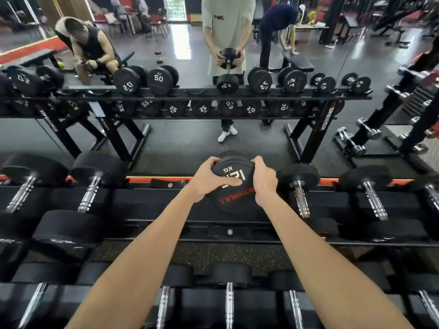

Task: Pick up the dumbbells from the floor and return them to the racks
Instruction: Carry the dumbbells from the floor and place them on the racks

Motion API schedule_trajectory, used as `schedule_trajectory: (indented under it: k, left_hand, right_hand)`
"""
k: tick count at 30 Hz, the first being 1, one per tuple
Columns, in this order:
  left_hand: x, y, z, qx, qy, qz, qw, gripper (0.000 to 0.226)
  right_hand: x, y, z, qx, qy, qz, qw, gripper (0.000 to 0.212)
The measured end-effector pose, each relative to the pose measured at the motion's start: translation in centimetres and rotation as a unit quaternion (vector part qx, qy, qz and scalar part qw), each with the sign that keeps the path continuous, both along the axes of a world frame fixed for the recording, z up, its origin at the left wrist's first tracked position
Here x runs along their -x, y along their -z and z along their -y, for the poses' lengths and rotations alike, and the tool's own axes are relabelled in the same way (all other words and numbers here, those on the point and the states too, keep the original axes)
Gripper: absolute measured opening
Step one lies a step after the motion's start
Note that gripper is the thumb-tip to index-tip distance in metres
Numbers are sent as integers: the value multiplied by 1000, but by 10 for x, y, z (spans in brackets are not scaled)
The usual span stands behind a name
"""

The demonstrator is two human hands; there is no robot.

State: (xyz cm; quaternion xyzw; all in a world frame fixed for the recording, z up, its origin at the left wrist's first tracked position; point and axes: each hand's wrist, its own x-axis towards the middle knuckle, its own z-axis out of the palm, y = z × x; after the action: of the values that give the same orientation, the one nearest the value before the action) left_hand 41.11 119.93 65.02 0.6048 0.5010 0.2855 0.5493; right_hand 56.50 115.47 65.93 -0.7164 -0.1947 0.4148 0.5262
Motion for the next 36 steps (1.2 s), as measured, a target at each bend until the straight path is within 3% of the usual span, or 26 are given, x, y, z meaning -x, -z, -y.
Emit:
schedule_trajectory:
  k: [6,12,16,21,24,29,36]
  left_hand:
    - [6,26,23,-46,-3,-3,999,75]
    - [7,47,33,-66,6,-4,998,77]
    - [15,60,37,-93,40,-32,994,78]
    - [38,109,53,-181,104,-141,968,81]
    - [30,129,63,-206,125,-179,954,83]
    - [13,128,76,-186,131,-221,948,84]
    - [18,102,91,-156,117,-311,930,75]
  right_hand:
    - [4,27,21,-66,-3,107,992,52]
    - [-8,63,36,-161,-122,224,954,40]
    - [-19,71,43,-159,-305,311,886,19]
    - [-13,88,51,-26,-506,402,763,69]
    - [-18,96,59,-25,-548,460,698,78]
    - [-29,91,69,-19,-531,477,700,75]
    - [-4,94,91,12,-455,462,761,77]
